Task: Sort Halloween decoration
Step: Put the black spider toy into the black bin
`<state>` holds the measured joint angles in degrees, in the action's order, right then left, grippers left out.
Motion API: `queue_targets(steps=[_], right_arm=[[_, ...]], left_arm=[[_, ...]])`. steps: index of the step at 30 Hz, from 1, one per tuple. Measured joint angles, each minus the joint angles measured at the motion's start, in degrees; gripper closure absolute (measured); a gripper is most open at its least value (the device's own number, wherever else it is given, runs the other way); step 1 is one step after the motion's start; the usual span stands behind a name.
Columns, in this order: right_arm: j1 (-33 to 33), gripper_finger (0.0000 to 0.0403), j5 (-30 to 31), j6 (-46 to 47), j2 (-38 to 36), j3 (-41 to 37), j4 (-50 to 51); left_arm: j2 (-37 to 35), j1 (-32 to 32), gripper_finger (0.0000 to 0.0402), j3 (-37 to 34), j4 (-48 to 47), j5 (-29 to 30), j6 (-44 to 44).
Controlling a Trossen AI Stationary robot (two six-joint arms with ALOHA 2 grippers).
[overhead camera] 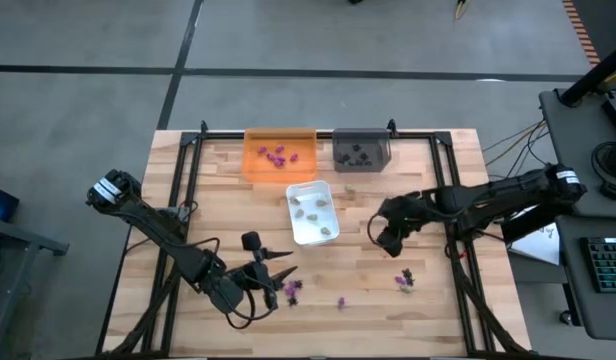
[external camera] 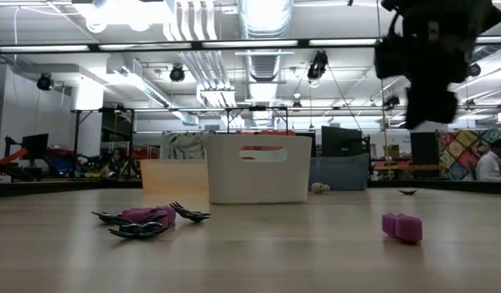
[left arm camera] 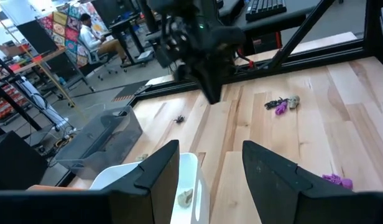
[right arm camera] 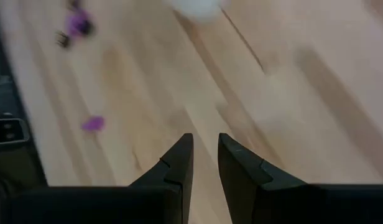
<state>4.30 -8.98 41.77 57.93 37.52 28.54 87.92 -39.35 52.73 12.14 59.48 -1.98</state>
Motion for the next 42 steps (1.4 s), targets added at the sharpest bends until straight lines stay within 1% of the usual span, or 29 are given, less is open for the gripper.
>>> queue_targets(steps=[3, 6, 9, 13, 16, 18, 27, 30, 38, 42], right_arm=[[0.5, 0.0339, 0.7, 6.7, 0.2, 0.3, 6.7], [0.4, 0.0339, 6.4, 11.1, 0.2, 2.0, 14.4], [-0.5, 0.0339, 11.1, 12.7, 0.2, 3.6, 21.4], [-2.7, 0.0339, 14.9, 12.6, 0.8, 4.8, 25.1], [-4.9, 0.0339, 18.1, 10.7, 1.9, 5.0, 25.0], [-6.6, 0.0339, 19.0, 8.5, 3.1, 5.0, 25.2], [-13.6, 0.0337, 19.3, -2.0, 8.9, 5.0, 25.0], [-15.0, 0.0324, 19.5, -3.9, 9.8, 5.0, 24.1], [-17.8, 0.0268, 19.5, -7.2, 10.1, 5.0, 21.5], [-19.3, 0.0258, 19.5, -8.4, 10.1, 4.7, 18.3]], left_arm=[[0.0, 0.2, 0.0242, 0.0, 0.0, 0.0, 0.5], [0.0, 0.6, 0.0241, 0.0, 0.2, 0.0, 1.5], [0.0, 1.1, 0.0242, 0.0, 0.2, 0.0, 1.5], [0.0, 1.7, 0.0242, 0.0, 0.2, 0.0, 1.5], [0.0, 2.1, 0.0242, 0.0, 0.2, 0.0, 1.5], [0.0, 2.4, 0.0242, 0.0, 0.2, 0.0, 1.5], [0.0, 2.5, 0.0242, 0.0, 0.2, -0.1, 1.5], [0.0, 2.5, 0.0242, 0.0, 0.2, -0.1, 1.5], [0.0, 2.5, 0.0242, 0.0, 0.2, 0.0, 1.5], [0.0, 2.6, 0.0242, 0.0, 0.2, 0.0, 1.5]])
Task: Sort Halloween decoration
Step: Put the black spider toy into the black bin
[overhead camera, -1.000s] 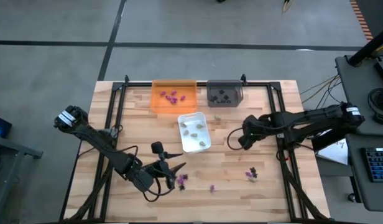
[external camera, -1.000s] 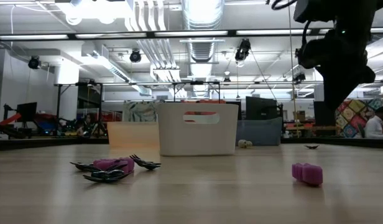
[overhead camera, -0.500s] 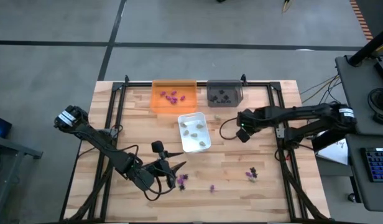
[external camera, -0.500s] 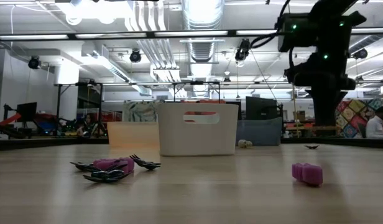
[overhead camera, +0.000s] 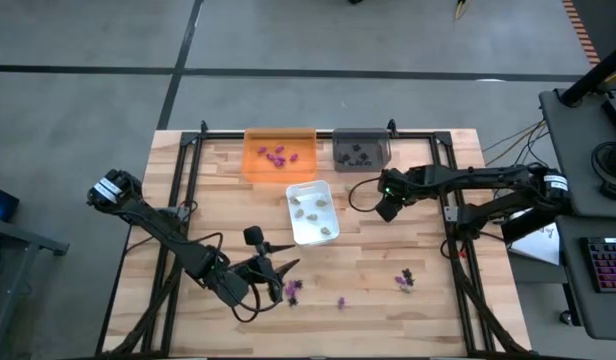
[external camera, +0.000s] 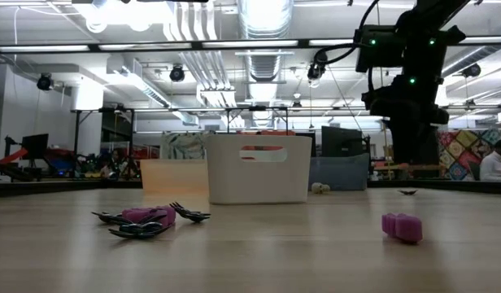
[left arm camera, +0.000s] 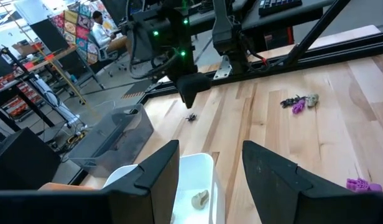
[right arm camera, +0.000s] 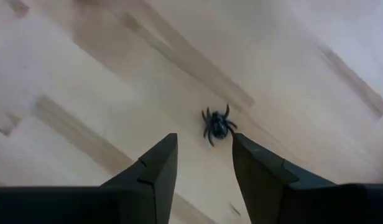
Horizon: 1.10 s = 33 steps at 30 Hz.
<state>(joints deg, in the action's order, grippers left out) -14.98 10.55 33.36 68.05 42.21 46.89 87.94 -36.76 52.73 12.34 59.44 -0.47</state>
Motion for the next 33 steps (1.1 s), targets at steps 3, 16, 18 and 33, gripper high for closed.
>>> queue_targets(steps=[3, 16, 18, 33], right_arm=[[-1.0, 0.0257, 0.0, -0.3, 0.0, -0.1, -1.1], [-2.3, 0.0257, 0.6, -2.1, 8.4, -0.1, -2.5], [-2.3, 0.0257, 1.1, -2.6, 10.5, -0.1, -2.7], [-2.3, 0.0283, 1.5, -7.3, 17.2, 0.9, -4.1]], left_arm=[[0.0, 0.1, 0.0242, 0.0, 0.0, 0.0, 0.0], [0.0, 0.3, 0.0242, 0.0, 0.0, 0.0, 0.0], [0.0, 0.3, 0.0242, 0.0, 0.0, 0.0, 0.0], [0.0, 0.3, 0.0242, 0.0, 0.0, 0.0, 0.0]])
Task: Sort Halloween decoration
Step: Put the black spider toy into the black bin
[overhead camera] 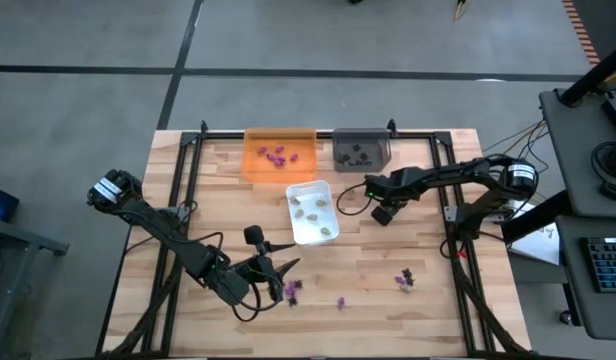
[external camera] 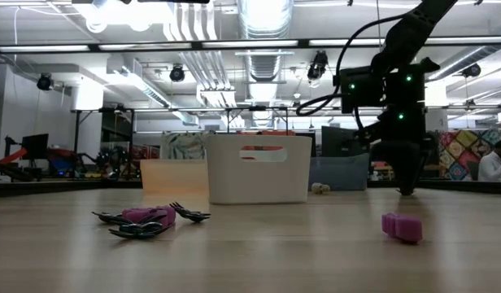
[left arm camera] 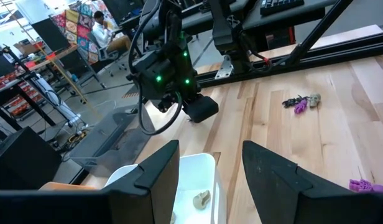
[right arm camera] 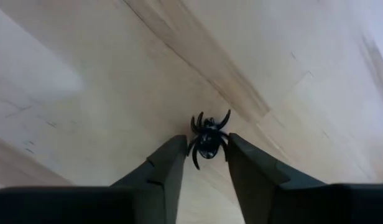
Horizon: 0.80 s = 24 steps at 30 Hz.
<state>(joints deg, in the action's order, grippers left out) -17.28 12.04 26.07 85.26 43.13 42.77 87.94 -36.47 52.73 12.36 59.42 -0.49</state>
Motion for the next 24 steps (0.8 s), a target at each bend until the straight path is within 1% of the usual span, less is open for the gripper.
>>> queue_targets(steps=[7, 10, 18, 24], right_arm=[[0.0, 0.0365, -0.7, -1.3, -1.1, -0.1, -0.2], [0.0, 0.0388, -0.1, -1.8, -1.7, -0.2, -0.1], [0.1, 0.0394, -0.5, -2.2, -4.0, 1.6, 2.9], [0.4, 0.0394, -3.3, -3.1, -8.6, 2.3, 3.1]], left_arm=[[0.0, 0.0, 0.0242, 0.0, 0.0, 0.0, 0.0], [0.0, 0.1, 0.0242, 0.0, 0.0, 0.0, 0.0], [0.0, 0.2, 0.0242, 0.0, 0.4, -0.6, 0.0], [0.0, 0.6, 0.0242, 0.0, 1.8, -7.1, 0.0]])
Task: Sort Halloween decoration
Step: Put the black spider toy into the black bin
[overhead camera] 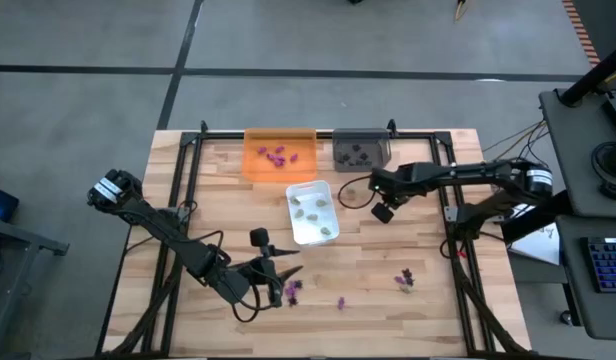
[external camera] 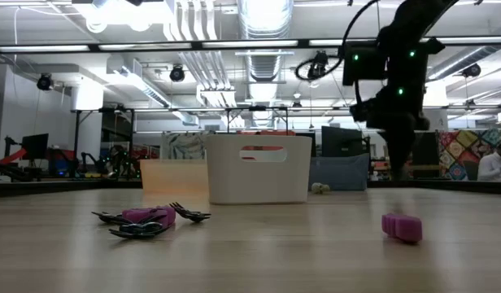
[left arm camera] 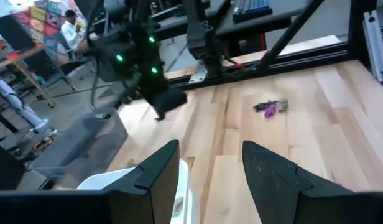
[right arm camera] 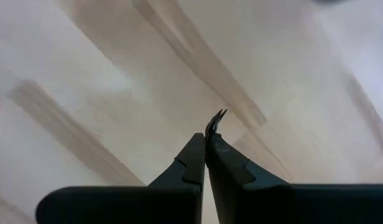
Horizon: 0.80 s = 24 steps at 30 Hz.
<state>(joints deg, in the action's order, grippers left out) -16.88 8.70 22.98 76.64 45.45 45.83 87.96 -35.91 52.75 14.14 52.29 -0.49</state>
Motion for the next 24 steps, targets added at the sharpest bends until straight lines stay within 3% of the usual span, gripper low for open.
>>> queue_targets(steps=[8, 13, 18, 24], right_arm=[[1.9, 0.0394, -3.1, -0.3, -10.4, -2.5, -12.4], [3.2, 0.0394, -3.3, -1.4, -15.8, -6.1, -26.9], [3.6, 0.0394, -4.7, -3.7, -17.3, -8.7, -43.9], [3.5, 0.0394, -4.7, -7.7, -16.5, -8.7, -56.7]], left_arm=[[0.0, 0.2, 0.0242, 0.0, 2.1, -1.7, 0.6], [0.0, 1.7, 0.0242, -0.7, 6.2, -9.8, 4.4], [0.0, 5.8, 0.0242, -5.2, 18.5, -16.6, 10.3], [-0.1, 12.6, 0.0242, -11.0, 29.9, -22.2, 11.8]])
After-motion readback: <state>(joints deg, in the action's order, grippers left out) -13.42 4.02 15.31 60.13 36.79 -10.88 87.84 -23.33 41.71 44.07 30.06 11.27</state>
